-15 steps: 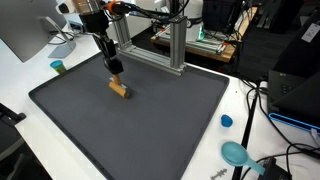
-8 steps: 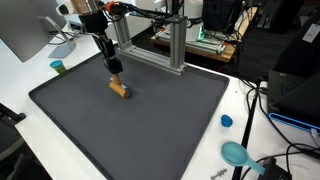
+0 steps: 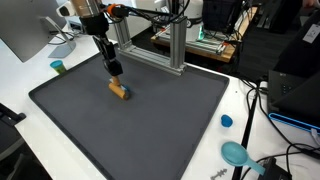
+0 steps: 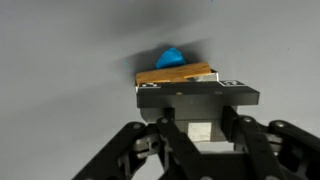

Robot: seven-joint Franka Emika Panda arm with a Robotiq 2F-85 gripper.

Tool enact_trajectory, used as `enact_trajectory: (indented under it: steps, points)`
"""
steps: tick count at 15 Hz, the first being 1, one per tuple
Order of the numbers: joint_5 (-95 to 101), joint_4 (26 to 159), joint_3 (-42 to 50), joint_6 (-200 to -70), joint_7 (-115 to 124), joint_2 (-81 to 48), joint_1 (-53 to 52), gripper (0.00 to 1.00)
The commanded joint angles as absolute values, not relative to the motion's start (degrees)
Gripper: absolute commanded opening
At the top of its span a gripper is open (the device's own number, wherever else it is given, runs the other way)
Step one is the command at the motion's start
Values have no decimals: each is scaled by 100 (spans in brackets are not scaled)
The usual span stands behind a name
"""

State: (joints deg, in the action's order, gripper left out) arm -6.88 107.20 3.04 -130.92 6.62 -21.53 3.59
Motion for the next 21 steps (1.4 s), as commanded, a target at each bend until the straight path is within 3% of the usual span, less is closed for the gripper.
enact_trajectory:
  steps: [1, 11, 21]
  points:
    - [-435, 10694, 380, -13188, 1060, -2457, 200, 22]
    - [-729, 10821, 421, -13567, 1023, -1856, 464, 22]
    - [-812, 10700, 173, -12557, -123, -1514, 484, 22]
